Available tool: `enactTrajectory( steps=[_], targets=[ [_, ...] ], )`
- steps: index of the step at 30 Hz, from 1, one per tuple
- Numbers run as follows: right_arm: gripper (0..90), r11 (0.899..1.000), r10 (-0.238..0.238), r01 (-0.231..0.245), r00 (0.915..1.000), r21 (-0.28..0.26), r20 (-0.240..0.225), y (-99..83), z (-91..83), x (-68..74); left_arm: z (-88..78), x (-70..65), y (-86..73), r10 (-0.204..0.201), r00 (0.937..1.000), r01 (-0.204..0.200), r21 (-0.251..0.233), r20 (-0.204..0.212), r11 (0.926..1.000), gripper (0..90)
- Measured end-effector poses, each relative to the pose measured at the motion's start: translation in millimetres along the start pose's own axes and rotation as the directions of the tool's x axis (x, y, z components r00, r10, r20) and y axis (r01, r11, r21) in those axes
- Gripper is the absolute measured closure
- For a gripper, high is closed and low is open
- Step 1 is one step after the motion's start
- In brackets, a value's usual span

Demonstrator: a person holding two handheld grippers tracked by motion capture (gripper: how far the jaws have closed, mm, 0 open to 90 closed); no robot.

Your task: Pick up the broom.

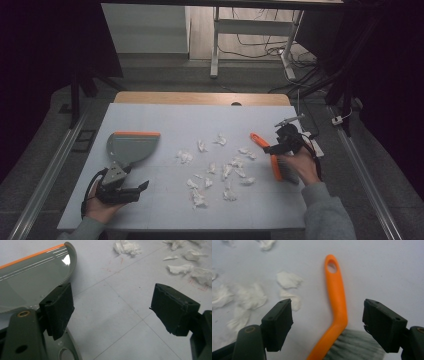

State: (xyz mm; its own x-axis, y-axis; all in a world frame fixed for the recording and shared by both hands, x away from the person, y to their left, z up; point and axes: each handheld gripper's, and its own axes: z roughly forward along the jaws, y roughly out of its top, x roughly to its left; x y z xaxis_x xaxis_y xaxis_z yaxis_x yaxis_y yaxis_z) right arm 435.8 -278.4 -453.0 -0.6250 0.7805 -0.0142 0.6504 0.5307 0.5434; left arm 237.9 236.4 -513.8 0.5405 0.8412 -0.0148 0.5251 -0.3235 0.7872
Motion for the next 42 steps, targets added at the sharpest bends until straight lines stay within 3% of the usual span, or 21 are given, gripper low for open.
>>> enactTrajectory(
  steps=[4, 9, 13, 19, 22, 25, 28, 35, 39, 42],
  targets=[
    [24.5, 0.996, 0.038, -0.037, 0.9992, 0.083, -0.012, 13.4, 13.4, -15.0, 0.9, -0.1, -0.2, 0.012, 0.9999, -0.012, 0.002, 0.002, 0.9999, 19.4],
    [26.3, 0.989, 0.034, -0.035, 0.9994, 0.144, 0.009, 19.4, 24.1, -17.9, 1.1, 0.8, -0.4, 0.010, 1.0000, -0.010, 0.003, 0.000, 0.9999, 19.4],
    [28.6, 0.983, 0.025, -0.029, 0.9994, 0.183, 0.024, 19.2, 30.8, -18.3, 2.3, 0.4, -0.5, 0.018, 0.9998, -0.018, 0.009, -0.003, 0.9998, 18.8],
    [33.3, 0.972, 0.044, -0.046, 0.9990, 0.230, 0.011, 14.3, 36.8, -23.1, 3.5, 0.3, -0.6, 0.022, 0.9997, -0.022, 0.016, -0.004, 0.9996, 18.3],
    [38.0, 0.960, 0.056, -0.051, 0.9984, 0.275, -0.009, 11.2, 42.3, -25.9, 4.6, 0.1, -0.7, 0.026, 0.9996, -0.026, 0.024, -0.009, 0.9994, 18.3],
    [44.3, 0.959, 0.068, -0.062, 0.9976, 0.277, -0.010, 10.6, 42.9, -28.3, 5.7, 0.3, -1.0, 0.031, 0.9995, -0.030, 0.035, -0.013, 0.9989, 18.0],
    [48.3, 0.950, 0.053, -0.048, 0.9986, 0.308, -0.009, 9.3, 46.5, -26.8, 5.9, 0.5, -1.0, 0.031, 0.9994, -0.030, 0.035, -0.013, 0.9989, 18.0],
    [66.2, 0.951, 0.032, -0.030, 0.9995, 0.309, 0.000, 10.6, 47.6, -20.6, 6.7, 1.7, -1.4, 0.034, 0.9993, -0.033, 0.044, -0.017, 0.9985, 18.0],
    [68.9, 0.943, 0.037, -0.049, 0.9984, 0.330, 0.043, 13.9, 49.4, -16.0, 6.5, 1.9, -1.5, 0.034, 0.9992, -0.033, 0.044, -0.019, 0.9985, 18.0],
    [69.1, 0.943, 0.032, -0.046, 0.9984, 0.330, 0.047, 14.0, 49.2, -15.2, 6.2, 1.8, -1.6, 0.034, 0.9992, -0.033, 0.042, -0.020, 0.9986, 18.0]
  ],
)
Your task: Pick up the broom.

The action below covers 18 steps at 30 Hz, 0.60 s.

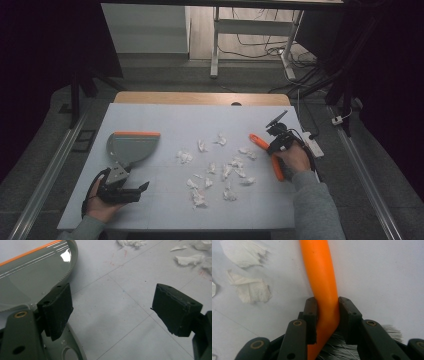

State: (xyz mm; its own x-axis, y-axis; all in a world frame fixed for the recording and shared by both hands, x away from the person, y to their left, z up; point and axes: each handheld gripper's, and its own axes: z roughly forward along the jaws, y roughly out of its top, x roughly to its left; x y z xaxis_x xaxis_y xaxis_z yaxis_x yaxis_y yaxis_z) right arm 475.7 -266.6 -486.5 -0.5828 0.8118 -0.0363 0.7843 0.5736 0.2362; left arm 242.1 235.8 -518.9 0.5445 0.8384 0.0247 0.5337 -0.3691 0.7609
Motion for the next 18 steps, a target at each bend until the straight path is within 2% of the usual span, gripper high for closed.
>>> enactTrajectory(
  steps=[5, 11, 15, 16, 17, 18],
  targets=[
    [69.5, 0.999, 0.004, -0.005, 0.9997, -0.046, -0.023, -6.6, -3.7, -3.1, 0.3, 0.5, 0.0, 0.000, 1.0000, 0.000, 0.001, -0.002, 1.0000, 18.0],
    [69.7, 0.995, 0.002, -0.007, 0.9991, -0.101, -0.042, -12.7, -20.7, -5.8, -0.9, -0.1, 0.3, -0.001, 0.9999, 0.000, -0.014, -0.013, 0.9999, 18.4],
    [69.8, 0.978, 0.000, -0.020, 0.9951, -0.206, -0.099, -17.8, -52.3, -5.1, -3.7, -1.5, 1.5, -0.003, 0.9998, 0.003, -0.036, -0.019, 0.9993, 19.0],
    [69.8, 0.978, 0.000, -0.020, 0.9951, -0.206, -0.099, -17.8, -52.3, -5.1, -3.7, -1.5, 1.5, -0.003, 0.9998, 0.003, -0.036, -0.019, 0.9993, 19.0],
    [69.8, 0.973, -0.004, -0.020, 0.9948, -0.231, -0.102, -18.7, -59.3, -4.7, -4.1, -1.8, 2.2, -0.002, 0.9998, 0.002, -0.040, -0.018, 0.9992, 19.0],
    [69.8, 0.961, -0.010, -0.020, 0.9940, -0.277, -0.109, -20.0, -72.2, -3.1, -4.7, -2.3, 3.3, -0.003, 0.9998, 0.002, -0.048, -0.019, 0.9988, 19.2]
  ],
)
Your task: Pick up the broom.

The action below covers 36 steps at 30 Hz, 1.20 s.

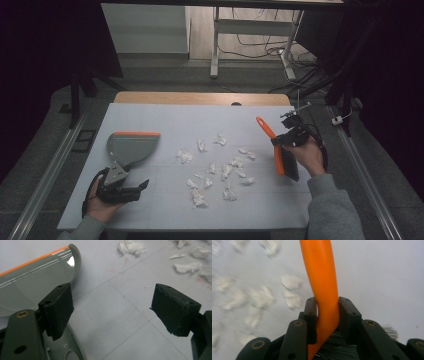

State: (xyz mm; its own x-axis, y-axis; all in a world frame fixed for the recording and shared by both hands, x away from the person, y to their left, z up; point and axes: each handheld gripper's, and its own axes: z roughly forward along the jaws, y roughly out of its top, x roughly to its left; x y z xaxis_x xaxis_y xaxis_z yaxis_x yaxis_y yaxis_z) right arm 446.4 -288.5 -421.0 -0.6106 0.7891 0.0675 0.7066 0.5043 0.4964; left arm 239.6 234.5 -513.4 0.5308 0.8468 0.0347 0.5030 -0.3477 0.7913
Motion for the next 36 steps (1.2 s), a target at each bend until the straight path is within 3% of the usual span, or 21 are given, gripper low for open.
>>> enactTrajectory(
  steps=[5, 11, 12, 13, 15, 16, 18, 19, 20, 23, 24, 26, 29, 30, 32, 33, 34, 35, 36],
  targets=[
    [69.8, 0.991, 0.000, -0.009, 0.9978, -0.136, -0.066, 6.7, -20.9, 11.7, -5.2, 0.7, 15.8, -0.002, 0.9999, 0.002, -0.055, -0.012, 0.9985, 19.4],
    [69.7, 0.980, -0.020, -0.006, 0.9921, -0.201, -0.124, 16.1, -22.2, 30.8, -6.6, -10.5, 33.4, 0.023, 0.9996, -0.022, -0.077, 0.018, 0.9968, 19.6],
    [69.8, 0.969, -0.018, -0.023, 0.9866, -0.247, -0.162, 18.5, -22.1, 37.7, -7.1, -12.9, 36.7, 0.036, 0.9991, -0.034, -0.078, 0.023, 0.9964, 19.9],
    [69.7, 0.964, -0.018, -0.033, 0.9824, -0.265, -0.186, 19.7, -21.8, 41.3, -8.0, -14.8, 40.4, 0.046, 0.9987, -0.043, -0.081, 0.024, 0.9958, 19.9],
    [69.7, 0.960, -0.020, -0.037, 0.9792, -0.278, -0.202, 21.0, -21.4, 45.4, -10.0, -16.9, 49.0, 0.052, 0.9983, -0.049, -0.093, 0.028, 0.9945, 19.9],
    [69.7, 0.953, -0.029, -0.037, 0.9769, -0.300, -0.212, 23.1, -20.7, 54.7, -10.6, -17.8, 53.7, 0.053, 0.9981, -0.050, -0.099, 0.031, 0.9938, 19.9],
    [69.7, 0.949, -0.034, -0.039, 0.9738, -0.312, -0.225, 25.5, -20.5, 63.3, -10.7, -21.1, 63.2, 0.065, 0.9972, -0.061, -0.110, 0.036, 0.9921, 19.9],
    [69.8, 0.945, -0.033, -0.046, 0.9716, -0.322, -0.235, 26.4, -20.3, 67.1, -9.8, -23.3, 67.5, 0.069, 0.9967, -0.063, -0.118, 0.043, 0.9910, 19.9],
    [69.7, 0.943, -0.030, -0.054, 0.9692, -0.330, -0.244, 27.3, -20.0, 70.5, -6.4, -27.5, 75.1, 0.065, 0.9950, -0.054, -0.129, 0.076, 0.9901, 19.9],
    [69.7, 0.935, -0.022, -0.068, 0.9684, -0.347, -0.248, 28.7, -19.4, 77.4, -2.1, -32.7, 81.5, 0.075, 0.9937, -0.064, -0.127, 0.084, 0.9899, 19.9],
    [69.7, 0.924, -0.019, -0.081, 0.9664, -0.375, -0.256, 28.8, -17.5, 82.7, -0.3, -36.1, 85.0, 0.090, 0.9927, -0.080, -0.122, 0.081, 0.9893, 19.8],
    [69.7, 0.920, -0.007, -0.095, 0.9657, -0.379, -0.259, 28.6, -16.7, 84.9, 0.7, -43.0, 92.3, 0.114, 0.9900, -0.104, -0.124, 0.082, 0.9869, 19.7],
    [69.7, 0.905, 0.019, -0.137, 0.9587, -0.402, -0.284, 27.3, -12.4, 89.5, 0.0, -50.3, 101.1, 0.118, 0.9854, -0.099, -0.148, 0.122, 0.9839, 19.8],
    [69.7, 0.894, 0.044, -0.170, 0.9542, -0.415, -0.296, 25.9, -9.8, 92.4, 0.7, -52.9, 103.0, 0.118, 0.9849, -0.098, -0.154, 0.127, 0.9833, 19.8],
    [69.7, 0.883, 0.058, -0.193, 0.9493, -0.428, -0.309, 24.5, -7.5, 96.5, 2.7, -57.3, 105.4, 0.125, 0.9833, -0.103, -0.155, 0.133, 0.9825, 19.7],
    [69.7, 0.883, 0.058, -0.193, 0.9493, -0.428, -0.309, 24.5, -7.5, 96.5, 4.0, -59.0, 106.0, 0.126, 0.9827, -0.104, -0.154, 0.136, 0.9826, 19.7],
    [69.7, 0.873, 0.067, -0.212, 0.9441, -0.439, -0.323, 22.6, -5.1, 101.0, 5.4, -60.6, 106.5, 0.126, 0.9820, -0.105, -0.151, 0.141, 0.9829, 19.7],
    [69.7, 0.873, 0.067, -0.212, 0.9441, -0.439, -0.323, 22.6, -5.1, 101.0, 6.6, -62.0, 106.8, 0.127, 0.9814, -0.105, -0.149, 0.144, 0.9832, 19.7],
    [69.7, 0.862, 0.074, -0.228, 0.9400, -0.453, -0.333, 20.0, -2.9, 105.9, 7.7, -63.4, 107.0, 0.125, 0.9811, -0.103, -0.148, 0.148, 0.9836, 19.7]
  ],
)
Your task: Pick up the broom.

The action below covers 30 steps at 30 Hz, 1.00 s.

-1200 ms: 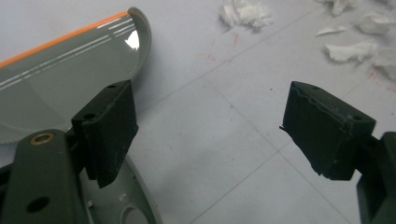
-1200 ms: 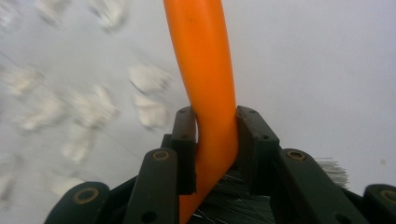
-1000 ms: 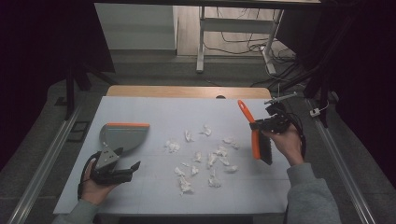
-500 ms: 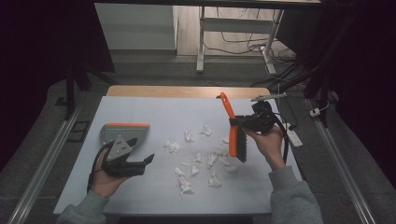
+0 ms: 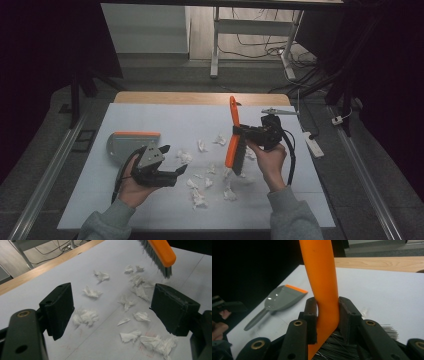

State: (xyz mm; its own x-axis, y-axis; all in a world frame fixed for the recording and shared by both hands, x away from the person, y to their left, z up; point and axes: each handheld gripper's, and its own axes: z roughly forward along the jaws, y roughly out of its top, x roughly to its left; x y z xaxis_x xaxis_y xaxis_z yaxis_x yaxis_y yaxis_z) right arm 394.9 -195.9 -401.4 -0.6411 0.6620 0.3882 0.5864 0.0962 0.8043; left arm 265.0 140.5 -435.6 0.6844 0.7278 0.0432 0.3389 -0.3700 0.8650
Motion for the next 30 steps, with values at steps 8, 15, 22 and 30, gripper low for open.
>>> enactTrajectory(
  steps=[8, 15, 22, 30],
  targets=[
    [69.7, 0.998, 0.003, -0.005, 0.9992, -0.063, -0.040, -12.0, 5.3, 17.1, 16.4, -16.3, 0.5, 0.000, 0.9989, -0.001, 0.019, 0.047, 0.9998, 19.8],
    [69.7, 0.995, -0.023, 0.022, 0.9997, -0.093, -0.012, -22.3, 7.8, 29.3, 29.2, -28.0, 0.1, -0.007, 0.9961, 0.005, 0.027, 0.088, 0.9996, 19.7],
    [69.7, 0.992, 0.022, -0.024, 0.9996, -0.127, -0.020, -32.4, 16.7, 35.0, 37.2, -36.4, -2.8, -0.021, 0.9954, 0.019, 0.016, 0.093, 0.9997, 19.7],
    [69.7, 0.984, 0.066, -0.071, 0.9972, -0.164, -0.037, -44.9, 30.6, 45.0, 52.0, -46.3, -9.4, -0.022, 0.9958, 0.020, 0.025, 0.089, 0.9995, 26.0]
  ],
)
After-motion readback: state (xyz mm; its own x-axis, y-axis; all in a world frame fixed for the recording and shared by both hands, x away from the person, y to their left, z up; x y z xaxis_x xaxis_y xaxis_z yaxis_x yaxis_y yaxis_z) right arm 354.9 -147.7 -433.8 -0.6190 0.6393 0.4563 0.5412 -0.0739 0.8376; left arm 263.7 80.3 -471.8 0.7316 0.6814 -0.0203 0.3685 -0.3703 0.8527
